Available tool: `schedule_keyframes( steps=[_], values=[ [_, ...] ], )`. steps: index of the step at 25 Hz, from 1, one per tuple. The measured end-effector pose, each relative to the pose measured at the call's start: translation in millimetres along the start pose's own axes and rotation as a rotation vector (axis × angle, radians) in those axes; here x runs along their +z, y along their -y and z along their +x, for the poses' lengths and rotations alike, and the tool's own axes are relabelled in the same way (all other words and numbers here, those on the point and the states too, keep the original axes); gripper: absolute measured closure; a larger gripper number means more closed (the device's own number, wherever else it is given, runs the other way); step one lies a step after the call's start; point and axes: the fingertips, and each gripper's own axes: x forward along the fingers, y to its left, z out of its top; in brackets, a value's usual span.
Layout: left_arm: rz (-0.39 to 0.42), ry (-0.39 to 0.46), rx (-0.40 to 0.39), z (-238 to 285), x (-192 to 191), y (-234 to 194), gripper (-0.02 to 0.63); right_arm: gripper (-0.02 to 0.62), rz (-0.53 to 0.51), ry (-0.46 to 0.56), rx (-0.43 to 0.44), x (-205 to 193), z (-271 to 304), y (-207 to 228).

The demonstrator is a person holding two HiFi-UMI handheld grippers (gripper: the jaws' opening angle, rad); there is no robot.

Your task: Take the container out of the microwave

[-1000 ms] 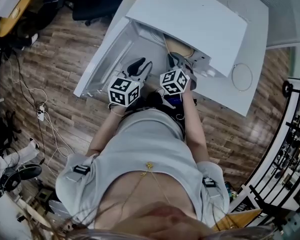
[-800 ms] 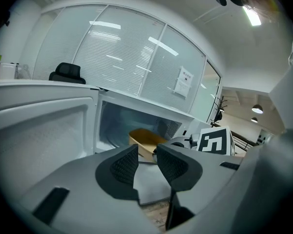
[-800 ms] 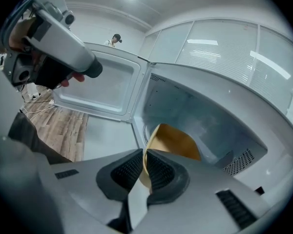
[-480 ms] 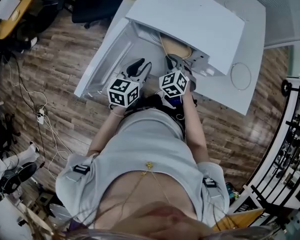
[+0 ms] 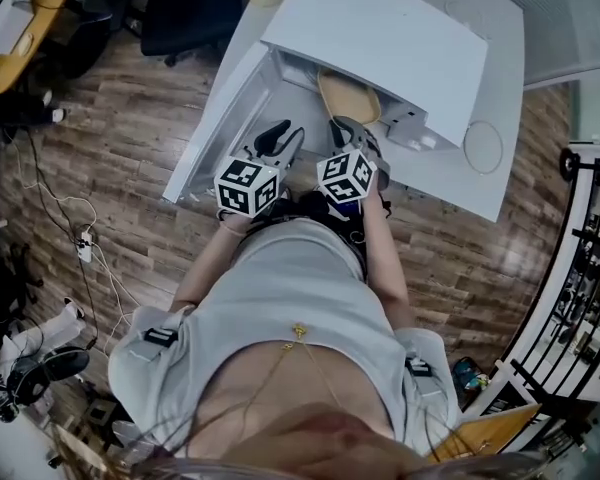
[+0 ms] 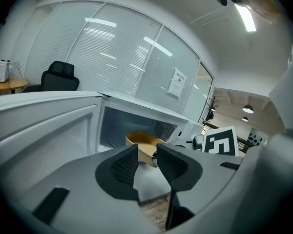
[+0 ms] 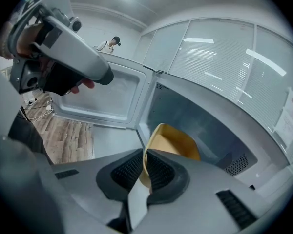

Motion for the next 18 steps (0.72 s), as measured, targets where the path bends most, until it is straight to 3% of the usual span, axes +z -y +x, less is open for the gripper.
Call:
schedule_keyframes(
  steps=[18],
  values=[
    [0.026,-0.017,-0.090,-41,-23,10,0.482,0.560,0.036,-0.014,-0.064,5,-40,-46]
  ],
)
